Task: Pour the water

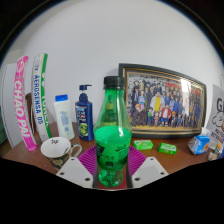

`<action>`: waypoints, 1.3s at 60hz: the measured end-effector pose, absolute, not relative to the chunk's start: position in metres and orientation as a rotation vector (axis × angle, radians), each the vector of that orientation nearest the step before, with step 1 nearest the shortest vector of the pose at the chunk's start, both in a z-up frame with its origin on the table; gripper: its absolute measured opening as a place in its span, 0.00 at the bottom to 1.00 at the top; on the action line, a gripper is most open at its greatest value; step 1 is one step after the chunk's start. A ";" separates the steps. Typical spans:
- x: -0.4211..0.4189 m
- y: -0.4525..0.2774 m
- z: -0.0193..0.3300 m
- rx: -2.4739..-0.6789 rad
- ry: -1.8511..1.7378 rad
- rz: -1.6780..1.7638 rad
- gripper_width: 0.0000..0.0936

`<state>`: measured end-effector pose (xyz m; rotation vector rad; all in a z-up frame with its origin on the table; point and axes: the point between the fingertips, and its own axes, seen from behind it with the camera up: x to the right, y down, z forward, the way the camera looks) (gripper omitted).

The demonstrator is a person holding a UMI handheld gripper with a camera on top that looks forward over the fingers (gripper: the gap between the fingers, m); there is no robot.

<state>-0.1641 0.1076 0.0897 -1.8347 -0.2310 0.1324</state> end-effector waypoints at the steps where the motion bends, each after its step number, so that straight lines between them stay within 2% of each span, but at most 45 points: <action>1: -0.163 0.107 0.089 -1.835 -0.231 0.129 0.41; 4: -0.163 0.108 0.090 -1.826 -0.222 0.130 0.43; 14: -0.161 0.103 0.084 -1.876 -0.207 0.127 0.59; 20: -0.161 0.093 0.076 -1.955 -0.211 0.121 0.92; 23: -0.159 0.086 0.074 -2.000 -0.210 0.096 0.88; 27: -0.152 0.071 0.081 -2.039 -0.193 0.043 0.92; 32: -0.149 0.042 0.099 -2.068 -0.183 0.005 0.91; 48: -0.151 -0.097 0.151 -2.193 -0.090 -0.088 0.91; 62: -0.147 -0.189 0.165 -2.242 -0.050 -0.137 0.91; 78: -0.142 -0.222 0.168 -2.240 -0.027 -0.122 0.91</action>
